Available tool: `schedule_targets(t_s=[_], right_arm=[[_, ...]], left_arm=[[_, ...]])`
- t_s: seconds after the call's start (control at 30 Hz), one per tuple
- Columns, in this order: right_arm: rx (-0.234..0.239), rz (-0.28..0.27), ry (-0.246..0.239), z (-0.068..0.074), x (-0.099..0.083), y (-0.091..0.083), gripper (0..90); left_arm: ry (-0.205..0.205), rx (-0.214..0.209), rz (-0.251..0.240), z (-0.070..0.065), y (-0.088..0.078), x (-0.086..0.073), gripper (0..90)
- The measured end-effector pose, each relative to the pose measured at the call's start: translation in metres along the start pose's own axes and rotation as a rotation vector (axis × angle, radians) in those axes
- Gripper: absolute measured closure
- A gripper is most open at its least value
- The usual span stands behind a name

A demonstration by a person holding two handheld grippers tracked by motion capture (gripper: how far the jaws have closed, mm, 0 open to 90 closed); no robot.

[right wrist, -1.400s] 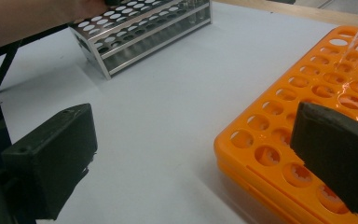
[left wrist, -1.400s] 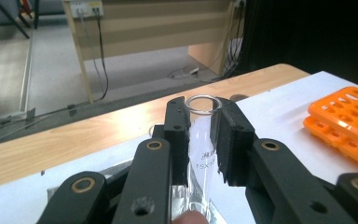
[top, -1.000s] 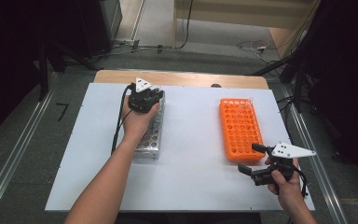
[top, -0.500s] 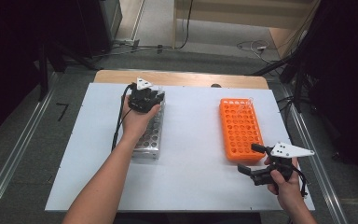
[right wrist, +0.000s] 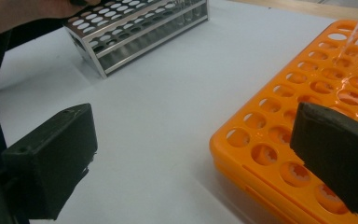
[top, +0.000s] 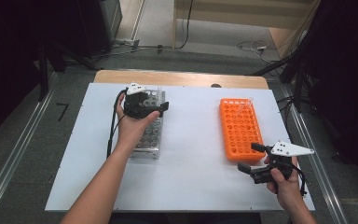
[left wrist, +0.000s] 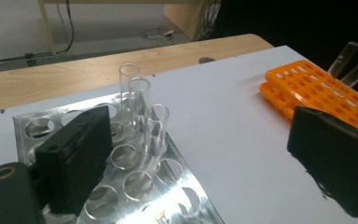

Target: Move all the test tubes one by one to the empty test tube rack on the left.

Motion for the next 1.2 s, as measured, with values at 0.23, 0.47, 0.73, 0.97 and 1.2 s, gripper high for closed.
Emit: schedule_targets(t_s=[0.23,0.47,0.73,0.97,1.2], right_arm=[[-0.008,-0.006,0.002,-0.001,0.003,0.0,0.0],[-0.018,-0.012,0.004,-0.003,0.005,-0.002,0.0],[-0.033,-0.013,0.009,-0.009,0.01,0.0,0.0],[-0.051,-0.013,0.029,-0.017,0.018,0.004,0.0],[-0.072,-0.003,0.032,-0.026,0.028,0.009,0.0]], left_arm=[[0.034,-0.07,-0.021,-0.021,-0.024,-0.013,0.0],[0.073,-0.097,-0.063,-0.039,-0.05,-0.023,0.0],[0.097,-0.119,-0.092,-0.057,-0.078,-0.04,0.0],[0.117,-0.134,-0.108,-0.07,-0.096,-0.049,0.0],[0.107,-0.154,-0.118,-0.076,-0.104,-0.059,0.0]])
Point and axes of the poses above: each handheld gripper's, and its own axes: y roughly forward along the jaws, x roughly out of its top, z roughly to its left, the point moved 9 cm from there along y, roughly forward along the jaws, and after that the axes turned 5 degrees about z, right-handed, at the moved point
